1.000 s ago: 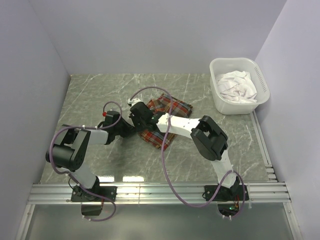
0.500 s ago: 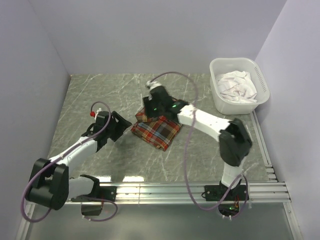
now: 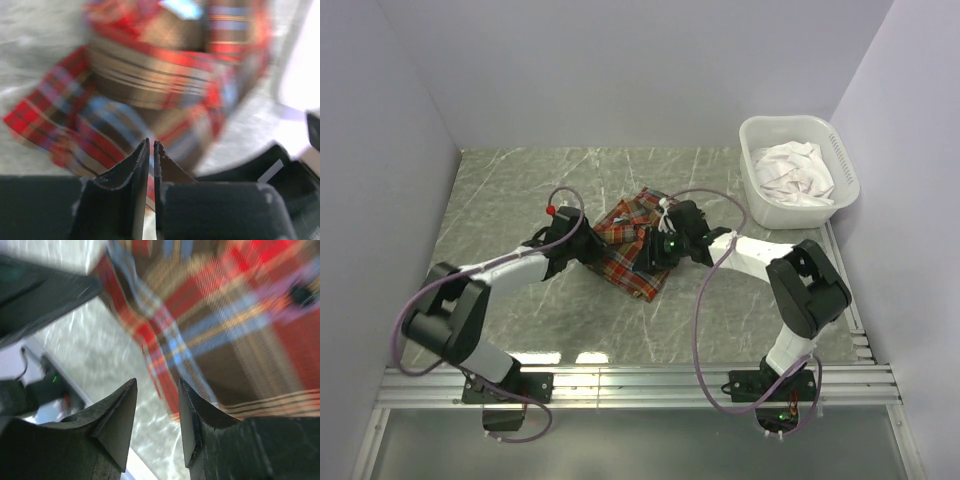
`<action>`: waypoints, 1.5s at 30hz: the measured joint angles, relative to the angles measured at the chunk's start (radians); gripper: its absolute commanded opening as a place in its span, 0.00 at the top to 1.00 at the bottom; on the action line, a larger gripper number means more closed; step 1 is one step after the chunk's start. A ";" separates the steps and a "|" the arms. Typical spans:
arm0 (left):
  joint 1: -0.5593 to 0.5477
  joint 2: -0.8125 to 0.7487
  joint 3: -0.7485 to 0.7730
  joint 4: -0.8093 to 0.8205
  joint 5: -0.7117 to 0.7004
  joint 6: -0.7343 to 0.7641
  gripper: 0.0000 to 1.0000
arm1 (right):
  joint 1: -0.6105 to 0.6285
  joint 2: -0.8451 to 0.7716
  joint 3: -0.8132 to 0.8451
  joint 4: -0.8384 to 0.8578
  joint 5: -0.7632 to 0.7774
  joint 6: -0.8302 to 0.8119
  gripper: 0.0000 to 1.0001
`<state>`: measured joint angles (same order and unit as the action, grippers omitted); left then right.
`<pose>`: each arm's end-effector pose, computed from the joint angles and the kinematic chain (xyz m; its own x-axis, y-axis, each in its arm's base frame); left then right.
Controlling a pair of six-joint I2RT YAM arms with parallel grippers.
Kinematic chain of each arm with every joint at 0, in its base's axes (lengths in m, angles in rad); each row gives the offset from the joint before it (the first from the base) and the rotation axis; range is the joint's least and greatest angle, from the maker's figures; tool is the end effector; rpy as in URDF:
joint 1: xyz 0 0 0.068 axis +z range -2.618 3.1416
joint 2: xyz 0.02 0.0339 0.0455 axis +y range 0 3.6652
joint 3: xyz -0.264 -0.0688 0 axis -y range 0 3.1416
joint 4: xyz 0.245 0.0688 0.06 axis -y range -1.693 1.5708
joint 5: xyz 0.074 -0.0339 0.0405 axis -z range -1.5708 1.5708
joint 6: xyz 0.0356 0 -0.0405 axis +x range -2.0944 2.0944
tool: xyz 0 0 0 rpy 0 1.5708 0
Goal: Fold and stack the long sleeve shirts
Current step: Fold the shirt
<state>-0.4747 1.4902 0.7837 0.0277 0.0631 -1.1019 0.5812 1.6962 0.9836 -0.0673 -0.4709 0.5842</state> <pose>0.2741 -0.1434 0.1945 -0.6982 -0.6422 -0.3164 -0.2723 0.6470 -0.7122 0.2860 0.2072 0.1863 -0.9088 -0.0089 -0.4171 -0.3089 0.6865 0.6583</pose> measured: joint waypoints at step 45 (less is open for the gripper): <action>0.192 0.166 0.051 -0.032 -0.025 0.063 0.29 | -0.296 0.248 -0.093 0.480 -0.186 0.238 0.56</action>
<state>-0.2832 1.6558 0.8352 -0.0044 0.0383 -1.0386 0.2852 1.9438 0.8906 0.4129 -0.6567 0.8227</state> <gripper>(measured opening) 0.672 0.437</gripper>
